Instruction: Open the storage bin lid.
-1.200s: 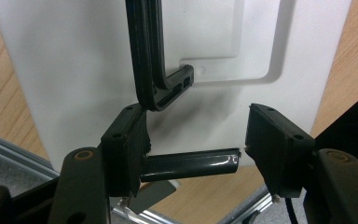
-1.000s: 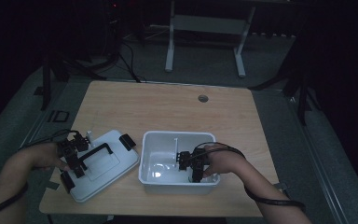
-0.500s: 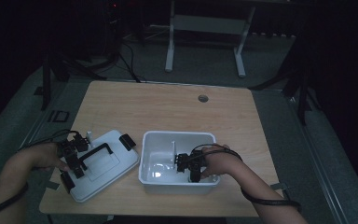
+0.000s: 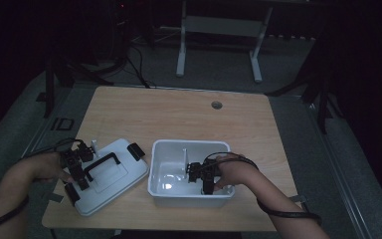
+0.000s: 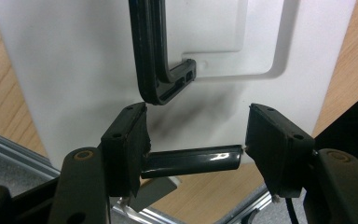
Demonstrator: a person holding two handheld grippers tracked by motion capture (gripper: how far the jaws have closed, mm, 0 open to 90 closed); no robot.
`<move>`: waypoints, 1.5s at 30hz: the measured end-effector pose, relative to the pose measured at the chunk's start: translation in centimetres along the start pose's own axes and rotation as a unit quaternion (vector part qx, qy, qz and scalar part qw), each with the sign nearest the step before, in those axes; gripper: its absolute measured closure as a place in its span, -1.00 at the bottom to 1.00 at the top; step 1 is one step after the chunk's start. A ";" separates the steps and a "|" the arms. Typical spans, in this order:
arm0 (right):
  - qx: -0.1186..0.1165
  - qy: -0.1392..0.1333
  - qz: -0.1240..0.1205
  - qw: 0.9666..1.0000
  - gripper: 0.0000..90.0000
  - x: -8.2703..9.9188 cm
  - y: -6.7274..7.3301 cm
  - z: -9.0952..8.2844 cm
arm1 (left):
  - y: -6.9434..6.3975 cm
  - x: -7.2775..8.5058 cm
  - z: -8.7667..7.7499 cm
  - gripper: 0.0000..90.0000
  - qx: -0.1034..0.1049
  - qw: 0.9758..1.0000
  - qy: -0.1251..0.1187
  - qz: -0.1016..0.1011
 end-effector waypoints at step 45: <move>0.021 -0.138 0.053 0.989 -0.63 11.9 -1.8 -6.4 | -0.4 -0.3 -0.4 -0.14 -0.011 1.000 -0.009 0.009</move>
Point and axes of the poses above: each handheld gripper's, and its own axes: z roughly forward along the jaws, x roughly out of its underside, y roughly to its left, the point moved 5 cm from there along z, roughly forward along the jaws, and after that the axes turned 15 degrees about y, right-handed, at the moved point
